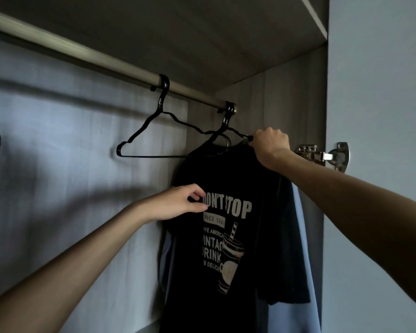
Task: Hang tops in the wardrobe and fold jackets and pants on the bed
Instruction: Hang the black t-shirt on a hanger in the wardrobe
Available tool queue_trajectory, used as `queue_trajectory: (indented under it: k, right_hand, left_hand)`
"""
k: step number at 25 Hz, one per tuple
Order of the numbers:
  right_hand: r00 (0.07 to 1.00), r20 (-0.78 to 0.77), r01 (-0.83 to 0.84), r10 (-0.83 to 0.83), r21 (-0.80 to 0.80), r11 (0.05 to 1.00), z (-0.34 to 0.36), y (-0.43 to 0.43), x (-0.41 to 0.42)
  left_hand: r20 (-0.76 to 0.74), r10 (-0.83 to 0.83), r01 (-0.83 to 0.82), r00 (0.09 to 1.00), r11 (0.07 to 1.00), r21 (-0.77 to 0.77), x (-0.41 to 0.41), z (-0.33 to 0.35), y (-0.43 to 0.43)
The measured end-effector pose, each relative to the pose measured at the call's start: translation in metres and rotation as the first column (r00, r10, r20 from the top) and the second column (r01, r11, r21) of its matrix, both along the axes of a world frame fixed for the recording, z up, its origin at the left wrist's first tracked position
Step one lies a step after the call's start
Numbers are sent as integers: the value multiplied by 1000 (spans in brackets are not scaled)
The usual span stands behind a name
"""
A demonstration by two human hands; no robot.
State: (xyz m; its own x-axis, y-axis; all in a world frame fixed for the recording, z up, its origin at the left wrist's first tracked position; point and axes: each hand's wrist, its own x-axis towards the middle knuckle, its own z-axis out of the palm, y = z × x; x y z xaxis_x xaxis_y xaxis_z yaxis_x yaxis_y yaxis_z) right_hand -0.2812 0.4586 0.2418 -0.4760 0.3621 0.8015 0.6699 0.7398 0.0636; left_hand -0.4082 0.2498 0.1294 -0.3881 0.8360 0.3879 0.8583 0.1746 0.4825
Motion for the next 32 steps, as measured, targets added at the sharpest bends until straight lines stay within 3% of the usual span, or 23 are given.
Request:
queue_trajectory:
  k: [5, 10, 14, 17, 20, 25, 27, 30, 32]
  right_hand:
    - [971, -177, -197, 160, -215, 957, -13, 1, 19]
    - [858, -352, -490, 374, -346, 800, -77, -4, 52]
    - [925, -225, -380, 307, -487, 787, -124, 9, 69]
    - [933, -187, -355, 308, -624, 696, -144, 12, 86]
    - [961, -38, -231, 274, -658, 716, -172, 9, 105]
    - [965, 169, -39, 202, -666, 745, -214, -3, 172]
    - [958, 160, -52, 237, -718, 694, -233, -13, 218]
    - [951, 139, -46, 276, -819, 572, -269, -33, 299]
    - [952, 149, 6, 268, -882, 472, -303, -46, 371]
  left_hand:
    - [-8, -2, 2, 1000, 1000, -15, -2, -12, 7]
    - [48, -21, 24, 999, 997, -69, -5, -45, 15]
    - [83, -28, 42, 996, 984, -176, -2, -79, 35]
    - [95, -59, 80, 994, 970, -230, 5, -97, 54]
    - [95, -70, 89, 993, 972, -216, 19, -119, 76]
    - [-260, 110, -131, 959, 989, -62, 97, -136, 76]
    - [-228, 11, -20, 974, 999, -36, 146, -136, 72]
    - [8, -242, 240, 970, 955, -177, 220, -153, 76]
    - [61, -371, 372, 927, 885, -278, 285, -175, 84]
